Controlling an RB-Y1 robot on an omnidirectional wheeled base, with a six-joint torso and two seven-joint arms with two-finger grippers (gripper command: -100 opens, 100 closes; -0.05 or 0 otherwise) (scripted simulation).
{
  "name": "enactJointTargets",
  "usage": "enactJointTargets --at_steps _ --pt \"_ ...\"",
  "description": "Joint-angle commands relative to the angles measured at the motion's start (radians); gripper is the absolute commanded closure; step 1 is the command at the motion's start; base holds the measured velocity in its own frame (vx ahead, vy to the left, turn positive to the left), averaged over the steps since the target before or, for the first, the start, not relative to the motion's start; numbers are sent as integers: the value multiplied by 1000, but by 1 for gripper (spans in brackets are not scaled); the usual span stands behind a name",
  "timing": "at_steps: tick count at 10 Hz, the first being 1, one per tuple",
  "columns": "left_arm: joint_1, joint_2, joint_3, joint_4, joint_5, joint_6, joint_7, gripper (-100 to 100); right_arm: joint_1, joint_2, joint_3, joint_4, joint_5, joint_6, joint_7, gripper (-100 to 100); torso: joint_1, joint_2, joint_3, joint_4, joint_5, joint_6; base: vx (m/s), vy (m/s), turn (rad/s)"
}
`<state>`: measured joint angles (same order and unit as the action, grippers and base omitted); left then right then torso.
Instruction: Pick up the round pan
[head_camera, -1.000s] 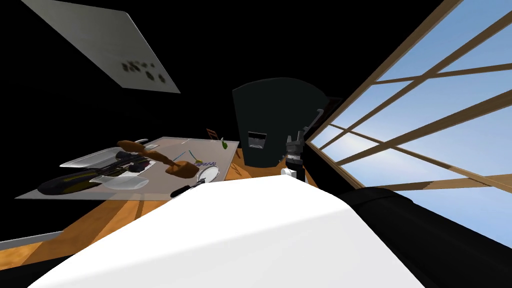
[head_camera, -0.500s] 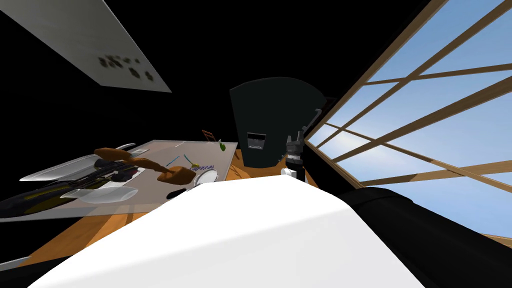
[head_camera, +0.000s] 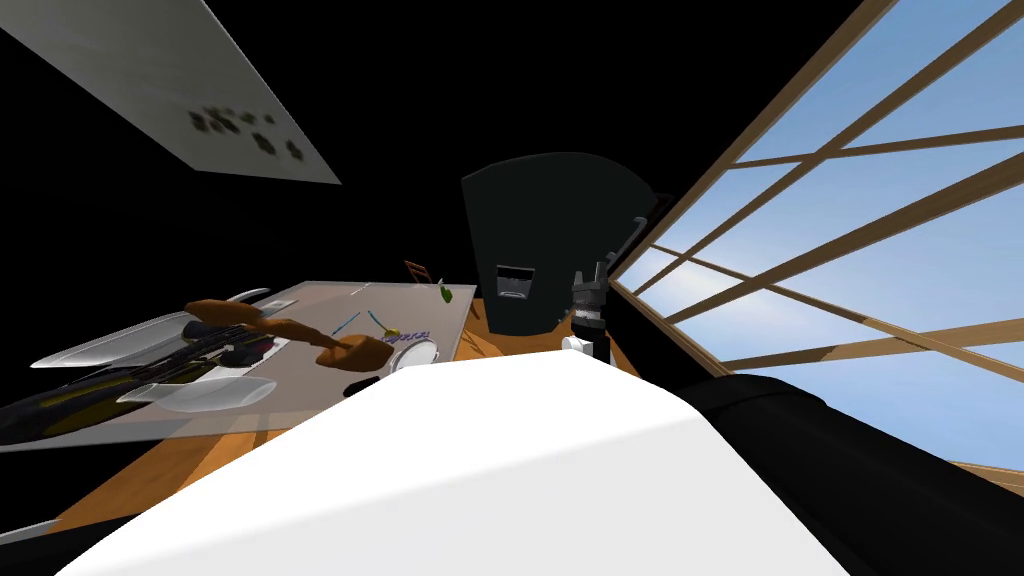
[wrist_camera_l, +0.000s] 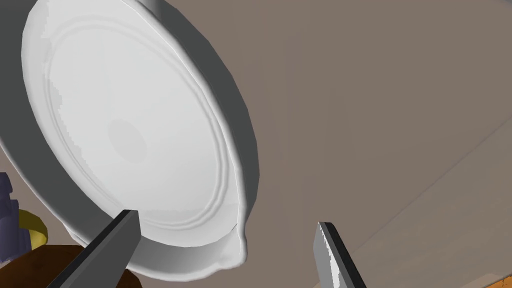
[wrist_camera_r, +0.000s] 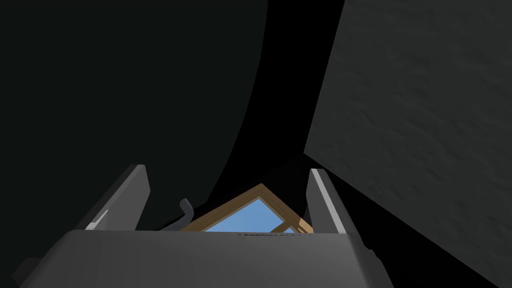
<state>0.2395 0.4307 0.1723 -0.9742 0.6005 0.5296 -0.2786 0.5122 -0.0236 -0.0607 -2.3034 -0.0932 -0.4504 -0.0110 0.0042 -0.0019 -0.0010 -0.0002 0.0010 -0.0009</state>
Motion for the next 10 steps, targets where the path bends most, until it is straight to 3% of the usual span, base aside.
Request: enactJointTargets --at_steps 1,3,4,8,9,10 --pt "-19 -16 -7 36 -16 -27 7 -100 0 0 0 0 0 0 0 0 0 0 0 0 0 0 6 62 -13" --pt "-15 -17 -6 26 -21 -22 12 -100 0 0 0 0 0 0 0 0 -1 0 0 0 0 0 1 32 -9" --pt "-16 -18 -6 28 -21 -25 12 100 0 0 0 0 0 0 0 0 -3 0 0 0 -1 0 0 0 0" --pt "-15 -18 -7 28 -22 -24 11 100 0 0 0 0 0 0 0 0 -4 1 0 0 -1 -1 0 0 0" --pt "-15 -18 -7 28 -22 -24 11 0 0 0 0 0 0 0 0 0 -4 1 1 1 -1 0 0 0 0" --pt "-2 6 1 1 7 3 -4 100 0 0 0 0 0 0 0 0 -5 1 1 1 -2 0 -10 -61 28"
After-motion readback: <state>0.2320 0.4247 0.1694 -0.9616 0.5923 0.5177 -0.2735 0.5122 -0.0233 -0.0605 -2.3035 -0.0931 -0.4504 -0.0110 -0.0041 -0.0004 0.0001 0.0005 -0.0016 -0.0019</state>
